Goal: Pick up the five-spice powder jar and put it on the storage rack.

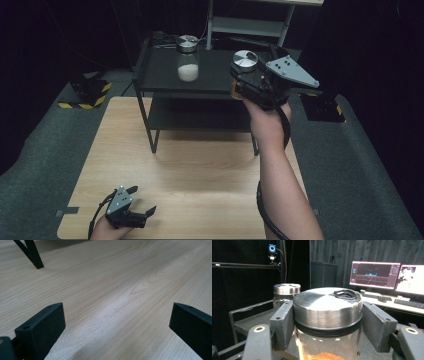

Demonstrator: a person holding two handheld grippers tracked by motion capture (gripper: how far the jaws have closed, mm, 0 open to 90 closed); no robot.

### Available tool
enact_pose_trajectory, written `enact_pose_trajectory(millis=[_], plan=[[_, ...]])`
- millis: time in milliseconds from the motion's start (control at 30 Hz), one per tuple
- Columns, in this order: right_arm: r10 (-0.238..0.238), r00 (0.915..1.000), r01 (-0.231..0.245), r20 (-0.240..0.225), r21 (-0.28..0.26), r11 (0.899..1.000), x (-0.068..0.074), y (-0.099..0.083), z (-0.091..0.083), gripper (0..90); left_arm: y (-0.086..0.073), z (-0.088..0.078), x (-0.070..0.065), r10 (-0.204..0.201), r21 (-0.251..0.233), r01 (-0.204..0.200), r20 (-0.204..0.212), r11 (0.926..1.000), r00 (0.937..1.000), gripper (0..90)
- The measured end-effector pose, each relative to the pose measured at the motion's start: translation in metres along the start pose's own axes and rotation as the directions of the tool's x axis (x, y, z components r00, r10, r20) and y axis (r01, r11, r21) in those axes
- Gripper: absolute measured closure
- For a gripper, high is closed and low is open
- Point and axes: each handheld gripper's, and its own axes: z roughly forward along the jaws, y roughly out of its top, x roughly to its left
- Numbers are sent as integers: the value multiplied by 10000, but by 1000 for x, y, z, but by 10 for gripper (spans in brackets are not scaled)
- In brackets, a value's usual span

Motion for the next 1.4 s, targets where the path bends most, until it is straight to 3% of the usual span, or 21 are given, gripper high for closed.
enact_pose_trajectory(millis=[900, 1400], plan=[[60, 9992, -82, 391, 578, 9983, 1, 3, 73, 324, 0, 0, 0, 110, 16, -110, 76, 9999, 9999, 5], [344, 9984, -375, 450, 687, 9969, -1, -1, 95, 325, 0, 0, 2, 56, -18, -56, 143, 10000, 9999, 5]])
